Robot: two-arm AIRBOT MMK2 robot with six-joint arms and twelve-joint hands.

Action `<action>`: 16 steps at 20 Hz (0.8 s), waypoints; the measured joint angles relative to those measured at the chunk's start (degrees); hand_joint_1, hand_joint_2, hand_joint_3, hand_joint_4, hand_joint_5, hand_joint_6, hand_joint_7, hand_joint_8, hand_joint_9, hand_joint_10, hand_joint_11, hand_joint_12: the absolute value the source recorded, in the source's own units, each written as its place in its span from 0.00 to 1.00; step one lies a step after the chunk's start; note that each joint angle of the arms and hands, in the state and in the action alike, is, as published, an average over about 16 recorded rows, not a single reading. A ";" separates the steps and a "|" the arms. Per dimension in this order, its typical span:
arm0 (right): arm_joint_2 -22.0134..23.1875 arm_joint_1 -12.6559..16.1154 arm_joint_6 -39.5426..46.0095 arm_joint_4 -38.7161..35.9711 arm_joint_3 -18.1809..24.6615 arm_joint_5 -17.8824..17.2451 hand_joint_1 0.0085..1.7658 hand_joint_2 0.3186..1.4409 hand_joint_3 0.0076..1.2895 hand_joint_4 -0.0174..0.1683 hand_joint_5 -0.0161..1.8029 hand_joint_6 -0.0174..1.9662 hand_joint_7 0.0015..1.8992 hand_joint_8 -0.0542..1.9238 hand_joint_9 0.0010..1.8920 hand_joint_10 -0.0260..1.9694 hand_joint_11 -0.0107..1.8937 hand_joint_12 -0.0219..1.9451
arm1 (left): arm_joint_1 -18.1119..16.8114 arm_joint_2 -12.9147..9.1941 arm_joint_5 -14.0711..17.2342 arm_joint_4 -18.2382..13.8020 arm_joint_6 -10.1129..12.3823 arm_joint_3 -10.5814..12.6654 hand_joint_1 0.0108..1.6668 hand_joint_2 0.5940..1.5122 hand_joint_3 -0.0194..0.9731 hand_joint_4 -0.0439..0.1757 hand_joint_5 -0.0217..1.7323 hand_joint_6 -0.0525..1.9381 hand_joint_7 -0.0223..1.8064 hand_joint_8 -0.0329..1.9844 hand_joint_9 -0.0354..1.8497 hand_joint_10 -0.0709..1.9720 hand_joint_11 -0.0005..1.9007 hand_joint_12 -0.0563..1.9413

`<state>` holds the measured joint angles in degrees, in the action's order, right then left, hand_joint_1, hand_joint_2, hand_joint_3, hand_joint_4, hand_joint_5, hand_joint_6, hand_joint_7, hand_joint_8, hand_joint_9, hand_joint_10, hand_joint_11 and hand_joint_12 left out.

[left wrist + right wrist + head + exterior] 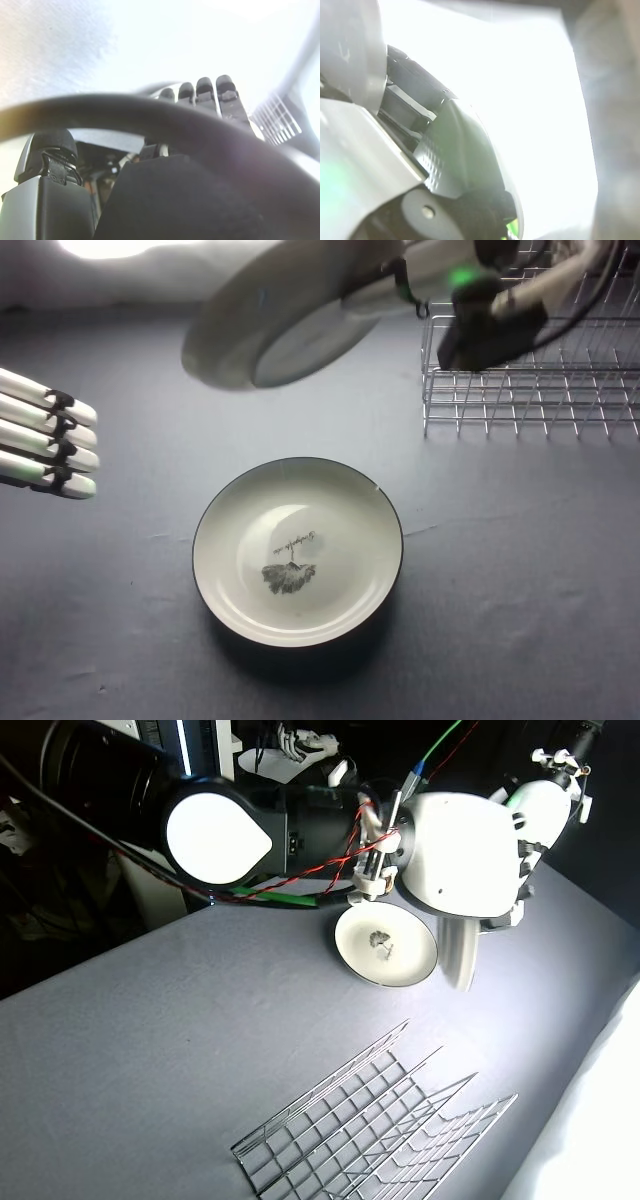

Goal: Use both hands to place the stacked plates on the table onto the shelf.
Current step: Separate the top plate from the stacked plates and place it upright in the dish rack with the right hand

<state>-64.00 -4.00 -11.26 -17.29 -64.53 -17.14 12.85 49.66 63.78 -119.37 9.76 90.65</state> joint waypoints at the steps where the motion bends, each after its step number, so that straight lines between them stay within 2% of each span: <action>1: -0.10 0.59 0.10 1.87 -0.25 1.04 0.77 0.63 0.00 0.05 0.50 0.53 0.51 0.52 0.48 0.63 0.42 0.74 | -0.01 0.23 0.10 -0.02 0.00 0.05 0.00 0.59 0.03 0.19 0.02 0.03 0.02 0.02 0.03 0.04 0.01 0.03; 9: -0.58 4.24 0.46 15.84 -2.10 8.35 0.78 0.65 0.00 0.05 0.49 0.53 0.50 0.53 0.48 0.62 0.42 0.73 | -0.33 3.03 0.87 1.09 -0.24 0.40 0.00 0.59 0.03 0.19 0.02 0.03 0.02 0.02 0.03 0.04 0.01 0.03; 16: -0.42 6.04 0.44 22.27 -3.59 12.19 0.78 0.66 0.00 0.05 0.49 0.53 0.50 0.53 0.48 0.62 0.41 0.73 | -0.47 6.49 1.17 3.29 -1.50 0.95 0.00 0.59 0.03 0.19 0.02 0.03 0.02 0.02 0.03 0.04 0.01 0.03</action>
<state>-64.42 2.04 -10.82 4.98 -68.12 -4.96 12.38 56.15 64.95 -116.08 8.26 91.60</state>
